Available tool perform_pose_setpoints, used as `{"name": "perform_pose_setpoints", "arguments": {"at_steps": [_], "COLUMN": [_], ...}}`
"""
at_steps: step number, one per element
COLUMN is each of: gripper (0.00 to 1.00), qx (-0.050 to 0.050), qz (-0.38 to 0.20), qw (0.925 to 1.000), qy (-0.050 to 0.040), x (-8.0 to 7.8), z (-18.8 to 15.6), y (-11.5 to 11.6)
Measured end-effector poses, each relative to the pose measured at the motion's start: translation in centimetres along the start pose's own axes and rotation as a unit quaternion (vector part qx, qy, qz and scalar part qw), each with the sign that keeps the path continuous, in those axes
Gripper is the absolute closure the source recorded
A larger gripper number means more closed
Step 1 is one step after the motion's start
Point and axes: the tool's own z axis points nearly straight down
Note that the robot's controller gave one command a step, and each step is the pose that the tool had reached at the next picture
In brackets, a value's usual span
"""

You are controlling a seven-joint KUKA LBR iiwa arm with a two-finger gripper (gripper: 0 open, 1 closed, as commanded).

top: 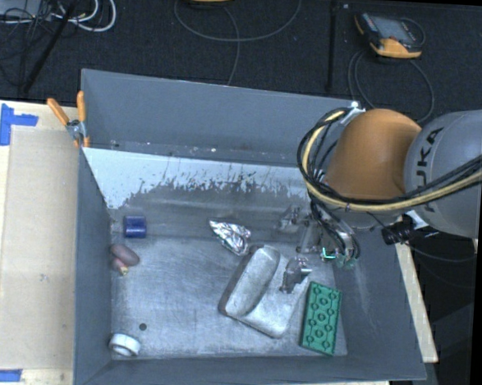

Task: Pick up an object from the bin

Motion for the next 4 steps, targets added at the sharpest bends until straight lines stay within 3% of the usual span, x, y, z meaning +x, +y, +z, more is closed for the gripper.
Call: {"name": "perform_pose_setpoints", "arguments": {"at_steps": [1,2,3,4], "gripper": [0.0,0.0,0.0,1.0], "qx": [-0.001,-0.002,-0.002,-0.004], "qz": [-0.06,-0.017,0.006,0.005], "qw": [0.9981,0.9998,0.9998,1.0], "qy": [-0.0119,-0.0102,-0.0163,0.0058], "x": [-2.6,1.1,3.2,4.2], "z": [5.9,5.8,6.3,6.4], "y": [2.6,-4.6,-4.2,-4.1]}}
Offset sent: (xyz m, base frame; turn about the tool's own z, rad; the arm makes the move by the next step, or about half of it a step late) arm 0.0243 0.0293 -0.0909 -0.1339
